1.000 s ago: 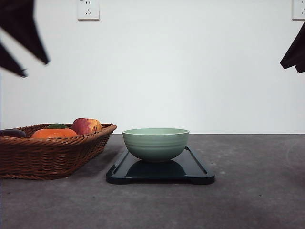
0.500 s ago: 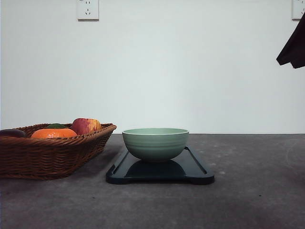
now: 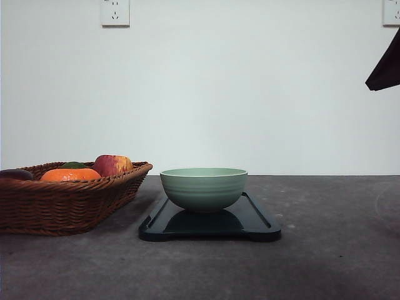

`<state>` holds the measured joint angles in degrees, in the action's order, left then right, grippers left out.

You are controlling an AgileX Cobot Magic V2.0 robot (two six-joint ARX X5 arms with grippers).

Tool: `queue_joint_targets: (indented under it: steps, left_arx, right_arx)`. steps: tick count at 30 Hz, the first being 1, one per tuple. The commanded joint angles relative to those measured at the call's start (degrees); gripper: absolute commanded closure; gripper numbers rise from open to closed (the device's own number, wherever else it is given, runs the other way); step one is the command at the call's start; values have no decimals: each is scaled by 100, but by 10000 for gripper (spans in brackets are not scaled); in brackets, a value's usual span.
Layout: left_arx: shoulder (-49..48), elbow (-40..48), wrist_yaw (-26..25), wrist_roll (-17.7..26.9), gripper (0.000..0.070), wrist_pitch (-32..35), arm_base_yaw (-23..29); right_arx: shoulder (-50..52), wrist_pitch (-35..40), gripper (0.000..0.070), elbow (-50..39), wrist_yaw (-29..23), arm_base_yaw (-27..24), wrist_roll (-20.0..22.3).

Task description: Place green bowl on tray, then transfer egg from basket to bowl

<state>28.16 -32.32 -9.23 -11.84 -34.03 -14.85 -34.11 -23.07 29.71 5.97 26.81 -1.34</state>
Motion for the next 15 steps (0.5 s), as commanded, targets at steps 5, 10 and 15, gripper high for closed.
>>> queue_joint_targets:
  steps: [5, 10, 15]
  left_arx:
    - [20, -48, -20, -27, 700, 64, -15]
    - [20, -48, -19, -27, 700, 65, -15]
    - [-50, 14, 0, 249, 700, 126, 79]
  right_arx:
    - [-17, 74, 683, 28, -1, 33, 30]
    - [-17, 74, 683, 28, -3, 33, 32]
    - [-17, 74, 683, 28, -1, 33, 30]
